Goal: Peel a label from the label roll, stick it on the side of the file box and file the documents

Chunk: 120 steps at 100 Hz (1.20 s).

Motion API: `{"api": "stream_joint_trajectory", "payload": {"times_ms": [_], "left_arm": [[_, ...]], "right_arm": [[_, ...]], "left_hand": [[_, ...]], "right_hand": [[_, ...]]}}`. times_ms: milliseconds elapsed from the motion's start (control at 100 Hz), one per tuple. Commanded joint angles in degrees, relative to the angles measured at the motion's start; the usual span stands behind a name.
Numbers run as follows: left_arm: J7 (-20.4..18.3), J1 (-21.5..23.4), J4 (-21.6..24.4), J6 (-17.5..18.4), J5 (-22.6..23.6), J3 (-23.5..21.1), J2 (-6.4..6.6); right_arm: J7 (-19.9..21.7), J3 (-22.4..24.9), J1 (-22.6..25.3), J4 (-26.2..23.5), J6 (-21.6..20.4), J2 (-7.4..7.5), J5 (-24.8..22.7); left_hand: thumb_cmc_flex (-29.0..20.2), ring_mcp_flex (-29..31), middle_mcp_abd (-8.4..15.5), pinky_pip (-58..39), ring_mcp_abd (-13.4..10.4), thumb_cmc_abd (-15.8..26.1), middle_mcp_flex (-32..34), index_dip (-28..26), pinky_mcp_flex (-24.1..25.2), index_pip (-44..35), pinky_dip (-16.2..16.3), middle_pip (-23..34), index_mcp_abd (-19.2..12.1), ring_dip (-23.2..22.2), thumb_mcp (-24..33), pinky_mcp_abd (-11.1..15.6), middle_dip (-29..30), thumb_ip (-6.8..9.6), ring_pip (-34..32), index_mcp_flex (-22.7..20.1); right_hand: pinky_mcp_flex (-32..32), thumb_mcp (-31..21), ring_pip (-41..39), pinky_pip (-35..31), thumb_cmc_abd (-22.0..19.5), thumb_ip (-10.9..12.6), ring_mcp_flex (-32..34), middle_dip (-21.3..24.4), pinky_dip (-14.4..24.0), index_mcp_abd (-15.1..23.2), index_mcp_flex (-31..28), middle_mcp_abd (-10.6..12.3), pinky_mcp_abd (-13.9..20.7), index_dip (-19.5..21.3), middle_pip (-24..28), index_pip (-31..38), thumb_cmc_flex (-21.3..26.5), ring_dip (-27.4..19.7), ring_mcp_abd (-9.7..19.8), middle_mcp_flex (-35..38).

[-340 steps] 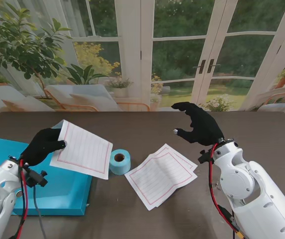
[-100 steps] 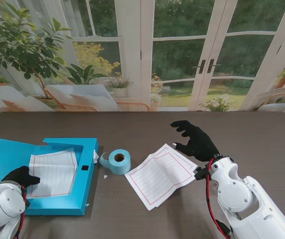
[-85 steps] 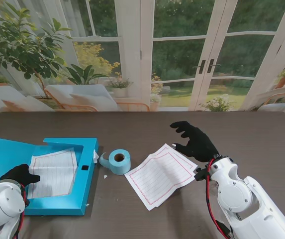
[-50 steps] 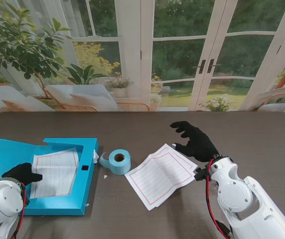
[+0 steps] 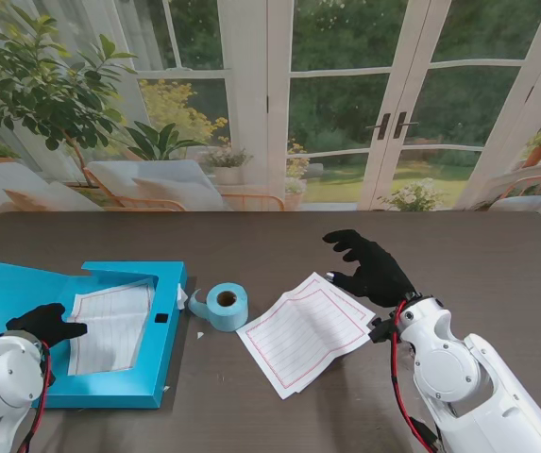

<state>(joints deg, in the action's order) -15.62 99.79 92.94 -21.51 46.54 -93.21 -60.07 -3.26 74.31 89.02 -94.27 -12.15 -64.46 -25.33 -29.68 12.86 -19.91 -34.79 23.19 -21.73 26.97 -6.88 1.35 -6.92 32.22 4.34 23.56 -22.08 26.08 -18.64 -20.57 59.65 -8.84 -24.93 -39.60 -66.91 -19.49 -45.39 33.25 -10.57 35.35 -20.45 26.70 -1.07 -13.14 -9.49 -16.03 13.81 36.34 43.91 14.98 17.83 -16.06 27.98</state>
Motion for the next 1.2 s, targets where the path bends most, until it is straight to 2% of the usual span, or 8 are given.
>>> {"api": "stream_joint_trajectory", "payload": {"times_ms": [0,190,290,400,420,530,920,1190], "left_arm": [[-0.5,1.5,2.3,0.8,0.5,-1.3,-0.3],[0.1,3.7,5.9,1.9,2.5,-3.7,-0.54],[2.7,4.7,7.4,4.1,1.4,-4.7,-1.05],[7.5,5.4,8.6,10.0,-1.3,-5.5,-1.86],[8.2,5.4,8.8,11.2,-2.2,-5.5,-2.01],[10.8,5.0,9.8,16.8,-6.8,-5.0,-2.61],[12.4,-0.2,7.8,34.4,-17.4,2.5,-2.9],[15.1,-4.6,3.6,41.8,-20.3,8.9,-3.36]], "right_arm": [[1.1,-0.1,0.4,-0.2,0.0,0.02,-0.2],[1.4,-0.2,0.5,-0.3,-0.4,0.14,-0.5],[1.4,-0.3,0.4,-0.1,-0.7,0.18,-0.8],[1.6,-0.3,0.4,0.0,-0.9,0.28,-1.2],[1.7,-0.3,0.4,0.1,-0.9,0.31,-1.3],[1.8,-0.3,0.3,0.2,-1.3,0.42,-1.8],[2.2,-0.1,0.2,1.0,-3.1,0.89,-4.7],[2.7,0.1,0.4,1.3,-4.6,1.45,-8.2]], "left_hand": [[2.3,-1.4,-1.4,2.2,1.3,1.5,-2.2,0.9,0.6,2.0,-0.4,-0.8,2.7,0.7,-0.8,-0.6,1.1,-3.02,1.6,0.8],[2.2,-1.9,-2.5,7.4,1.8,0.5,-2.8,1.8,-0.6,3.4,-1.1,-1.1,3.2,1.5,-0.1,-1.4,2.3,-3.08,2.7,0.6],[1.5,-2.0,-0.7,9.7,1.3,0.3,-2.2,1.8,-1.1,3.3,-0.8,-0.8,1.4,1.6,0.5,-1.0,2.3,-2.55,2.8,0.2],[0.8,-1.0,1.5,11.5,-0.4,0.2,-0.2,1.4,-0.9,2.4,-0.3,-0.2,-1.4,1.2,0.9,0.4,1.8,-2.07,2.2,-1.4],[0.6,-1.0,1.9,13.8,-0.5,0.3,0.1,1.2,-1.6,2.3,1.1,-0.5,-1.8,1.0,0.8,0.6,1.4,-1.48,2.4,-1.8],[0.0,-1.1,3.3,17.6,-1.3,0.6,0.8,1.1,-1.8,2.1,1.7,-0.5,-3.5,1.5,0.9,0.5,1.7,-1.1,3.2,-3.0],[-1.6,-2.1,6.8,23.9,-3.5,0.0,0.6,1.0,-1.0,2.0,3.1,-1.3,-6.3,3.3,1.9,1.7,4.1,0.65,5.8,-4.7],[-1.4,-2.1,7.8,25.0,-4.9,-0.2,0.1,1.1,-0.5,2.3,2.7,-1.2,-7.1,3.7,1.5,2.7,5.0,0.63,6.0,-4.4]], "right_hand": [[29.6,1.2,-0.3,1.5,-1.3,1.8,-0.2,-0.2,1.2,-0.2,0.6,-1.3,0.1,0.0,-0.2,0.0,-0.2,0.7,0.7,-1.6],[29.6,1.3,-0.3,1.8,-1.1,1.8,-0.4,-0.2,1.4,-0.1,0.6,-1.3,0.1,0.0,-0.3,0.0,-0.3,0.7,0.8,-1.8],[29.5,1.3,-0.3,1.9,-1.1,1.8,-0.5,-0.2,1.5,0.3,0.1,-1.4,0.0,0.0,-0.3,0.1,-0.4,0.7,0.7,-1.8],[29.5,1.3,-0.2,2.1,-1.0,1.8,-0.6,-0.2,1.6,0.5,0.0,-1.3,0.0,0.0,-0.3,0.0,-0.3,0.7,0.7,-2.0],[29.5,1.3,-0.2,2.1,-1.0,1.8,-0.7,-0.2,1.6,0.5,0.0,-1.4,0.1,0.0,-0.3,0.0,-0.4,0.7,0.9,-2.0],[29.5,1.4,-0.2,2.3,-1.0,1.8,-0.7,-0.2,1.7,0.7,-0.3,-1.2,0.1,0.0,-0.3,-0.1,-0.4,0.7,0.8,-2.1],[29.9,2.0,0.2,2.9,-0.4,1.6,-1.9,-0.2,2.0,1.6,-1.4,-0.9,0.3,-0.1,-0.6,-0.6,-0.9,0.6,1.1,-3.1],[30.2,2.7,0.4,3.6,0.0,1.5,-2.9,-0.2,2.1,1.9,-1.8,-0.9,0.5,-0.2,-0.7,-1.1,-1.4,0.5,1.4,-4.0]]}}
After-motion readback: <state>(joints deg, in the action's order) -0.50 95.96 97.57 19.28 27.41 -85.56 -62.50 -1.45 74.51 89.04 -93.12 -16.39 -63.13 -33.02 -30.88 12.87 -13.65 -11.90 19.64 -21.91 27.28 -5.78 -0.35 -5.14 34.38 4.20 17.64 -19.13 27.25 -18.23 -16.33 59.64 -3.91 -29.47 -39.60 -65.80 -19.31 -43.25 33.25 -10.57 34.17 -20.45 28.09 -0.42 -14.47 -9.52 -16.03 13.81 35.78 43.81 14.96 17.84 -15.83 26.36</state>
